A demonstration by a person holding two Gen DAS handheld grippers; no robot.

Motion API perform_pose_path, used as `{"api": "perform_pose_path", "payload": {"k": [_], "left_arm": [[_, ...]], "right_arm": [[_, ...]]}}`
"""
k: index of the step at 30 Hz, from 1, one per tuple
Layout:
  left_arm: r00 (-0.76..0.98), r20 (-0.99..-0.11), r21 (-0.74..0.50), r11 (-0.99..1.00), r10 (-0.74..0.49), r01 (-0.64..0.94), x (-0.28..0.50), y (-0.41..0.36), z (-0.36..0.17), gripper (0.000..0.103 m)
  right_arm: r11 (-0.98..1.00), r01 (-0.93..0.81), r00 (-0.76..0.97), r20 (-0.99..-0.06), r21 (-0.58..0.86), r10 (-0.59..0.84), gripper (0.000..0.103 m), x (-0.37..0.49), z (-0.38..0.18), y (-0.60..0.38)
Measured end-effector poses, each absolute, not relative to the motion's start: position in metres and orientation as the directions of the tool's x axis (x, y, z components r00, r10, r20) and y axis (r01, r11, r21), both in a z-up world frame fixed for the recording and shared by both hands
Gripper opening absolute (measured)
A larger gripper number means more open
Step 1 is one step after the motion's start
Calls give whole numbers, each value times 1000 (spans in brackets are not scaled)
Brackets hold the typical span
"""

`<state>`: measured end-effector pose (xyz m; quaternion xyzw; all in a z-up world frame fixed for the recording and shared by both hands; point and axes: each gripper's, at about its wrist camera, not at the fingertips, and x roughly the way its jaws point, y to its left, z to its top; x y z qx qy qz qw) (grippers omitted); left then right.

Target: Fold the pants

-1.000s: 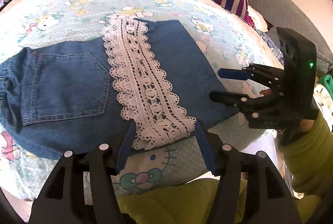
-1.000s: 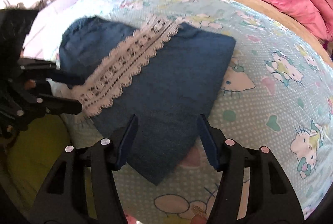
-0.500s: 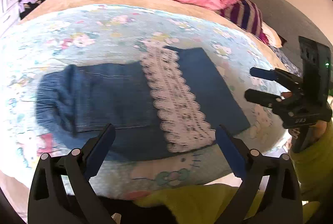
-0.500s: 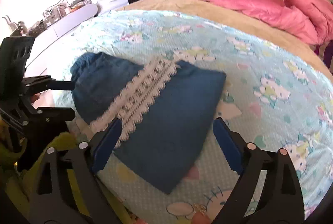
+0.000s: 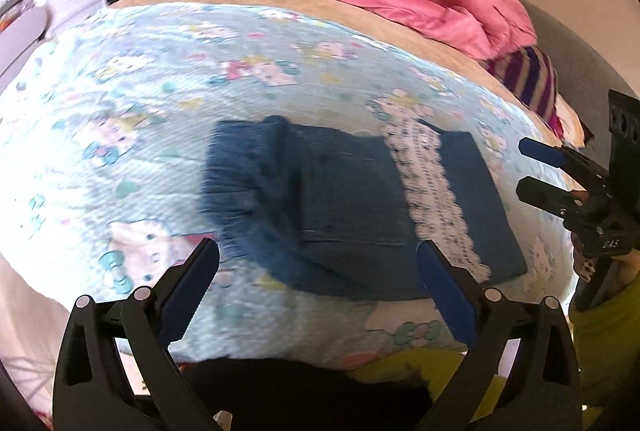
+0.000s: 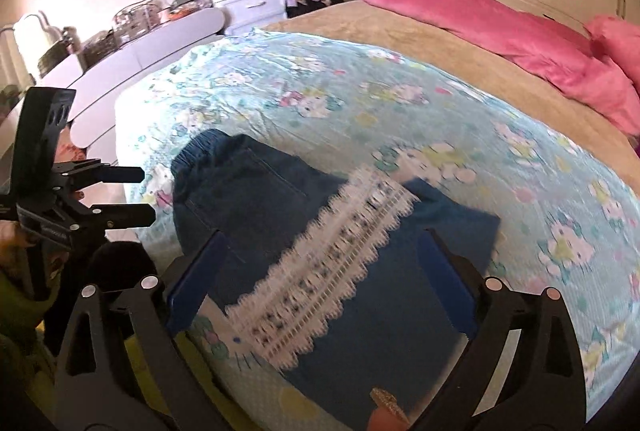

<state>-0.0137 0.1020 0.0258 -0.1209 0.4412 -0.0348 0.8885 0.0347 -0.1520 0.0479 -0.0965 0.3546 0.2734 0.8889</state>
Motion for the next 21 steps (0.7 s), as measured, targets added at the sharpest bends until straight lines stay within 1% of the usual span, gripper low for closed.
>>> {"api": "perform_pose_path", "payload": {"k": [8,14,18,20,21], "left_arm": [[598,-790,-273,951,-136,-143,-19,142,16,99],[576,-807,-290,938,-131,-192,-20,158,4,98],[563,-805,-336,925,-187,-174,-16,153,-5,98],[557,-793,-387,910,-245,-151,-13,148,-10,98],[546,-785,-432,890,-292,-144,-10,147,-16,98]], "right_arm": [[784,-620,552,-697,22,457,91,60,50,-111],[735,-678,485,-729,35,483,91,86,48,-77],[674,-737,413,-759,46,503,91,103,42,-47],[640,-766,362,-777,67,515,91,115,37,-29],[624,-777,337,-787,77,517,91,119,34,-21]]}}
